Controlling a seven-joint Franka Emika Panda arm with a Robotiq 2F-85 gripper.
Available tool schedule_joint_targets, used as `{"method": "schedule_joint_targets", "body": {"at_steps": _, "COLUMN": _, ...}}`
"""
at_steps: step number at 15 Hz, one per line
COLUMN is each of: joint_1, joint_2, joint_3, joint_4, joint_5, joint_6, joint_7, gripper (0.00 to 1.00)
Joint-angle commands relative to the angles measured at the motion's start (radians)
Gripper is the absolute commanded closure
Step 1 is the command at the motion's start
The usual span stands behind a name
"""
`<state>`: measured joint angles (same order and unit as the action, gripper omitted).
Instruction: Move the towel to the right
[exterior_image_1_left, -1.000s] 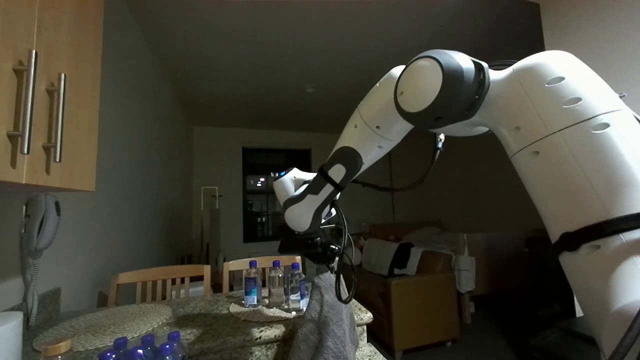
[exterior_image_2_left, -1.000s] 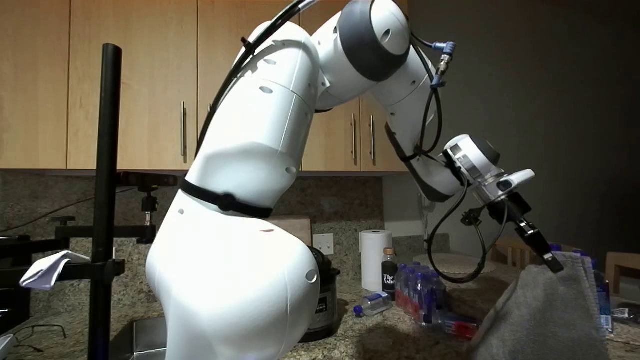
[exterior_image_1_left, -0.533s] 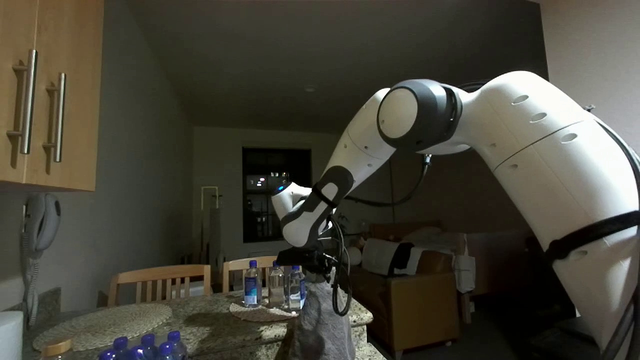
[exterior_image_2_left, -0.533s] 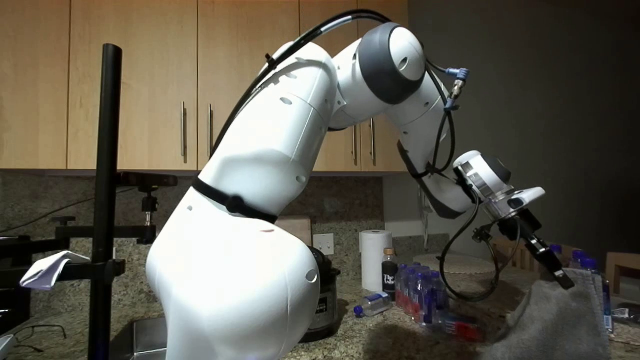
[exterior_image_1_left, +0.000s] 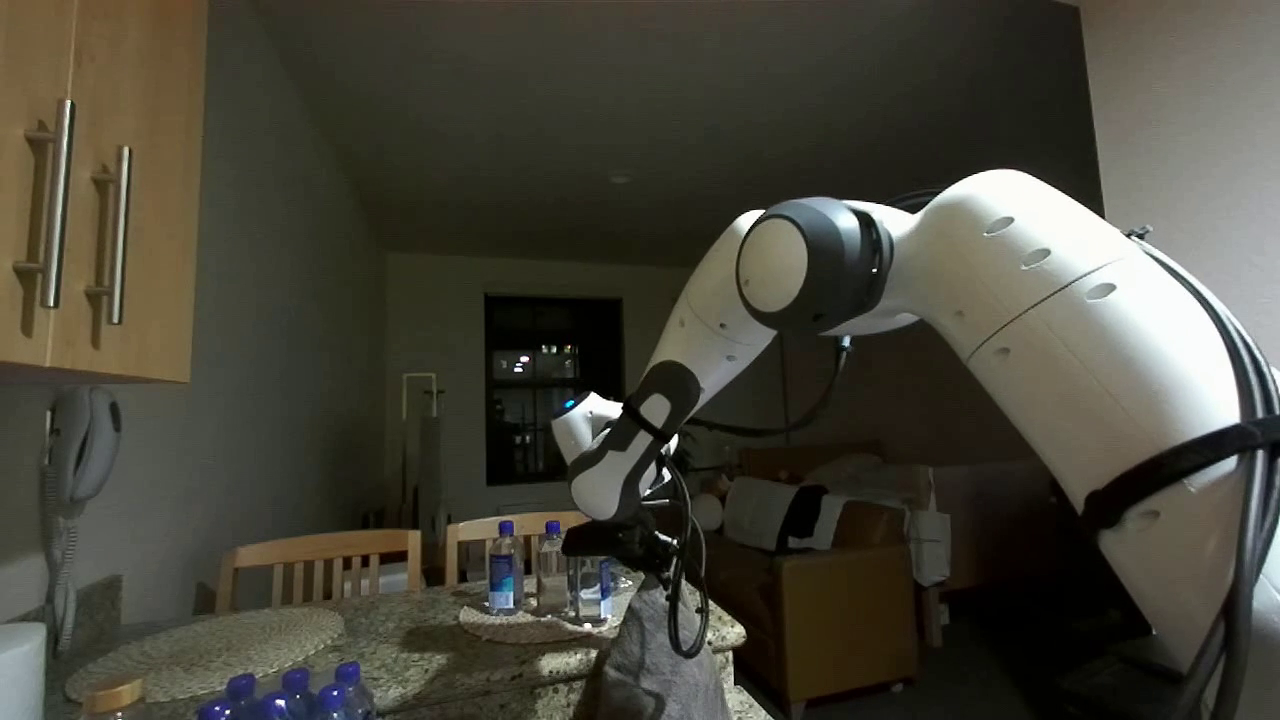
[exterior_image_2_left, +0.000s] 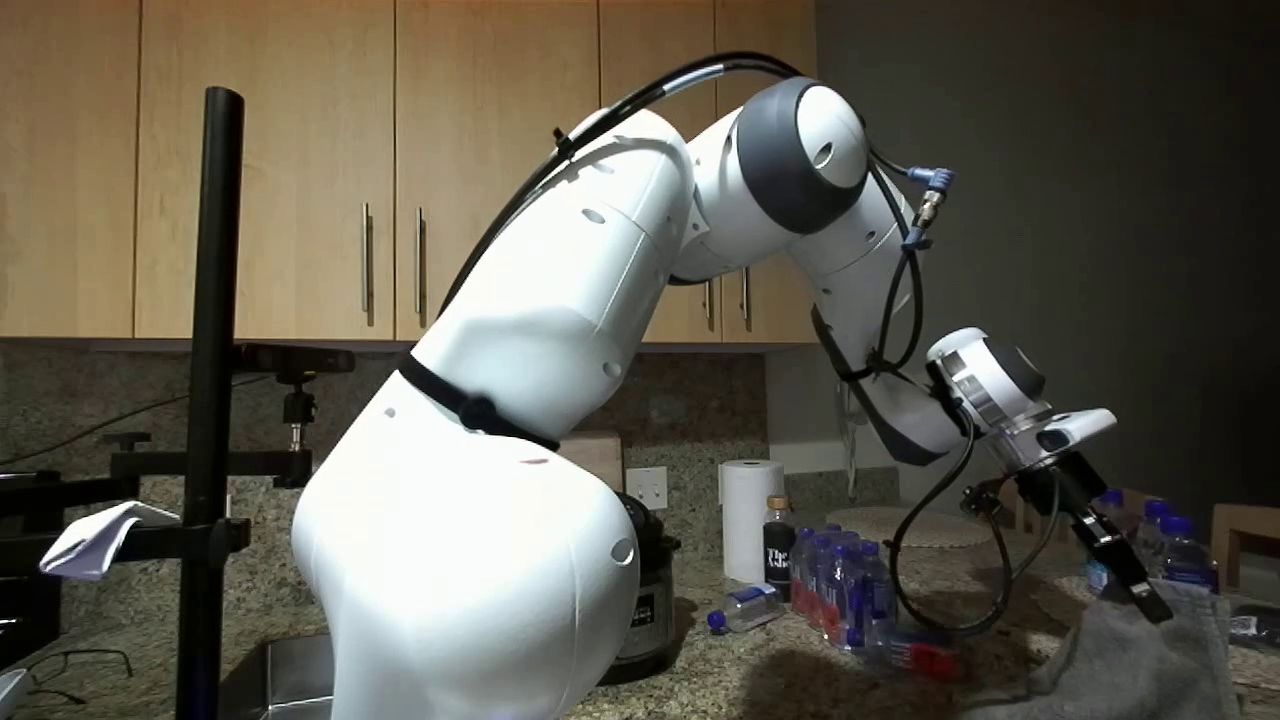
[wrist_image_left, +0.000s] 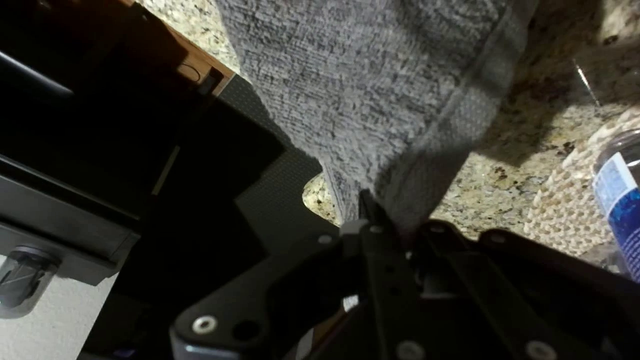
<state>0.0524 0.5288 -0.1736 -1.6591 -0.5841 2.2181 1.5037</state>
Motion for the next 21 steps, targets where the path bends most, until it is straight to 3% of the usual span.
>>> {"method": "schedule_joint_targets", "body": {"at_steps": 1, "joint_1": -0.007, "joint_2": 0.015, "joint_3": -0.006, "joint_4": -0.015, "joint_5": 0.043, "joint_6": 0.022, "joint_7": -0.02, "gripper": 0.91}}
{"method": "schedule_joint_targets", "body": {"at_steps": 16, "joint_1": -0.01, "joint_2": 0.051, "joint_3": -0.024, "joint_4": -0.059, "joint_5": 0.153, "joint_6": 0.03, "joint_7": -0.032, "gripper": 0.93}}
{"method": "schedule_joint_targets", "body": {"at_steps": 17, "joint_1": -0.011, "joint_2": 0.045, "joint_3": -0.026, "joint_4": -0.065, "joint_5": 0.158, "joint_6": 0.032, "joint_7": -0.032, "gripper": 0.9}}
{"method": "schedule_joint_targets", "body": {"at_steps": 18, "joint_1": -0.01, "joint_2": 0.042, "joint_3": -0.029, "joint_4": -0.068, "joint_5": 0.16, "joint_6": 0.033, "joint_7": -0.029, "gripper": 0.67}}
{"method": "schedule_joint_targets", "body": {"at_steps": 19, "joint_1": -0.01, "joint_2": 0.038, "joint_3": -0.031, "joint_4": -0.072, "joint_5": 0.163, "joint_6": 0.033, "joint_7": -0.029, "gripper": 0.65}}
{"method": "schedule_joint_targets", "body": {"at_steps": 21, "joint_1": -0.01, "joint_2": 0.032, "joint_3": -0.033, "joint_4": -0.079, "joint_5": 0.167, "joint_6": 0.032, "joint_7": -0.031, "gripper": 0.53}}
